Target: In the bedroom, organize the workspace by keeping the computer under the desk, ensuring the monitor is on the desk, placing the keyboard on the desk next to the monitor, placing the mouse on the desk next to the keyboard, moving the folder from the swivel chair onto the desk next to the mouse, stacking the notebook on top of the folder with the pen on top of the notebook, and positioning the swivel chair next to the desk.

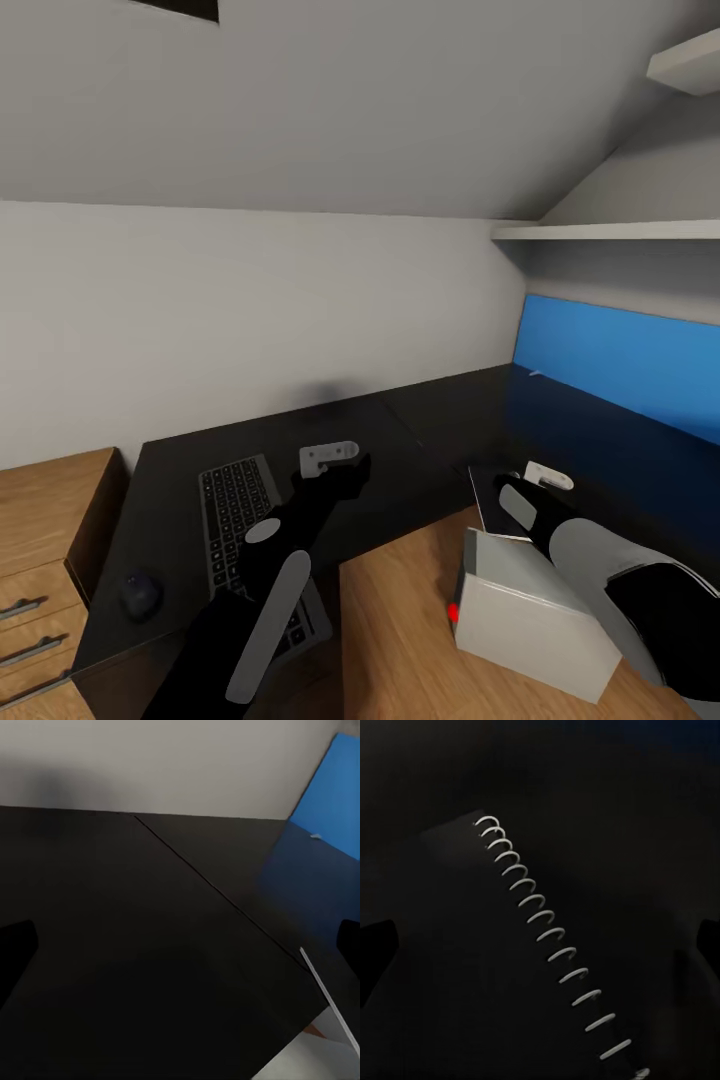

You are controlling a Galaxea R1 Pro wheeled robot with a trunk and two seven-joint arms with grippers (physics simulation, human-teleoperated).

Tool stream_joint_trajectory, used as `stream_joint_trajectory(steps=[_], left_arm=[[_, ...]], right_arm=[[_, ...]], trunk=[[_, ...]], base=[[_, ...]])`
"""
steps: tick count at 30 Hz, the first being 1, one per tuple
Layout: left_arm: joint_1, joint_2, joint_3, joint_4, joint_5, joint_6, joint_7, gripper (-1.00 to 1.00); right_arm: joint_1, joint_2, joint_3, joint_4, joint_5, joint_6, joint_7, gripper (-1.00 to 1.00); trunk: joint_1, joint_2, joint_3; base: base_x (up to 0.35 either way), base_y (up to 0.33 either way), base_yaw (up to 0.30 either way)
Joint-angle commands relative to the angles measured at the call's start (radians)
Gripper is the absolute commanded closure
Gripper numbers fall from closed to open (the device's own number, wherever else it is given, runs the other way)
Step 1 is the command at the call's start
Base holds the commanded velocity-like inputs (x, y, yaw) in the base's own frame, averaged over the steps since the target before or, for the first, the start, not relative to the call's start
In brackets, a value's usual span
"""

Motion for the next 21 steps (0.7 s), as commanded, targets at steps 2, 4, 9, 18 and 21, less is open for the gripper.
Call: stream_joint_trajectory(steps=[2, 4, 9, 18, 21], left_arm=[[-0.001, 0.0, -0.001, -0.002, 0.01, 0.003, 0.01, -1.0], [-0.001, 0.0, 0.0, -0.002, 0.01, 0.003, 0.01, -1.0], [-0.001, 0.0, -0.001, -0.001, 0.01, 0.002, 0.011, -1.0], [-0.001, 0.0, -0.036, -0.001, 0.009, 0.002, 0.018, -1.0], [-0.001, 0.0, -0.037, -0.001, 0.009, 0.003, 0.019, -1.0]], right_arm=[[0.001, 0.0, 0.003, 0.022, -0.021, 0.006, -0.005, -1.0], [0.001, 0.0, 0.003, 0.022, -0.021, 0.006, -0.005, -1.0], [0.001, 0.001, 0.005, 0.023, -0.021, 0.004, -0.005, -1.0], [0.001, 0.0, 0.005, 0.018, -0.021, -0.003, -0.004, -1.0], [0.001, 0.001, 0.005, 0.017, -0.021, -0.01, -0.004, -1.0]], trunk=[[0.0, 0.0, -0.001], [0.0, 0.0, -0.001], [0.0, 0.0, -0.001], [-0.015, 0.028, 0.011], [-0.027, 0.049, 0.021]], base=[[-0.018, 0.006, 0.0], [-0.098, 0.002, 0.0], [-0.079, 0.001, 0.0], [-0.006, 0.0, 0.0], [0.0, 0.0, 0.0]])
